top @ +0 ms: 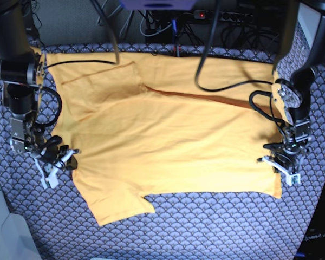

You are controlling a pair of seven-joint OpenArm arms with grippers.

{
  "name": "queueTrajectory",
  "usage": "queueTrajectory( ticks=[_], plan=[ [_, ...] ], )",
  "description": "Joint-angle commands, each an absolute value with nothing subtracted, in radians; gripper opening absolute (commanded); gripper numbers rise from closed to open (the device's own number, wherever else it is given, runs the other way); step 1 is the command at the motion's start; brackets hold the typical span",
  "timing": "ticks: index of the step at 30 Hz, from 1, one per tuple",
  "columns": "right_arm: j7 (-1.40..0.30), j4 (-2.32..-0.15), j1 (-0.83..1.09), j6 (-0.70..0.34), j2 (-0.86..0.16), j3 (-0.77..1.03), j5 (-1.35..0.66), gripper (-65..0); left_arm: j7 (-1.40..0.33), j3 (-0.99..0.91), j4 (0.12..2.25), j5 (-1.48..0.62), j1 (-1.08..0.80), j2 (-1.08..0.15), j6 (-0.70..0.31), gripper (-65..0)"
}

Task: Fold the T-shirt properly
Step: 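Lift the hem and fold it over toward the collar with both grippers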

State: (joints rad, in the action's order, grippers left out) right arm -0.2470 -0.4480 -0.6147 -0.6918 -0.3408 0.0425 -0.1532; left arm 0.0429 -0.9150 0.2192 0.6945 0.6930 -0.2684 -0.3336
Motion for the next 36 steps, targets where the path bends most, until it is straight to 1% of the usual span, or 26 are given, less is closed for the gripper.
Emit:
queueTrajectory(
  ticks=[1, 3, 6, 10, 15, 17, 22, 25, 32, 36],
  plan=[
    [-0.24, -0.463, -0.642, -0.698, -0.358, 0.042, -0.154, -65.0, 0.005, -0.915, 0.232, 0.7, 0.716, -0.28, -0.328, -65.0],
    [-0.24, -0.463, -0.642, -0.698, -0.358, 0.042, -0.154, -65.0, -0.025, -0.915, 0.249, 0.7, 0.717, -0.283, -0.329, -65.0],
    [-0.242, -0.483, -0.641, -0.698, -0.358, 0.044, -0.156, -65.0, -0.07, -0.915, 0.34, 0.7, 0.716, -0.275, -0.34, -65.0],
    [-0.288, -0.638, -0.57, -0.698, -0.357, 0.051, -0.157, -65.0, -0.154, -0.915, 0.484, 0.7, 0.699, -0.242, -0.346, -65.0],
    [-0.377, -0.892, -0.46, -0.698, -0.352, 0.053, -0.157, -65.0, -0.236, -0.915, 0.679, 0.7, 0.654, -0.188, -0.484, -65.0],
    [-0.41, -0.989, -0.418, -0.698, -0.352, 0.053, -0.157, -65.0, -0.271, -0.911, 0.769, 0.702, 0.63, -0.156, -0.518, -65.0],
    [-0.487, -1.171, -0.329, -0.698, -0.352, 0.054, -0.157, -65.0, -0.334, -0.909, 0.932, 0.71, 0.582, -0.097, -0.567, -65.0],
    [-0.522, -1.274, -0.271, -0.698, -0.352, 0.062, -0.157, -65.0, -0.363, -0.912, 0.987, 0.702, 0.561, -0.096, -0.596, -65.0],
    [-0.582, -1.508, -0.127, -0.698, -0.351, 0.174, -0.159, -65.0, -0.423, -0.915, 1.106, 0.7, 0.501, -0.097, -0.69, -65.0],
    [-0.585, -1.603, -0.042, -0.698, -0.34, 0.202, -0.159, -65.0, -0.423, -0.915, 1.181, 0.7, 0.455, -0.076, -0.698, -65.0]
  ],
)
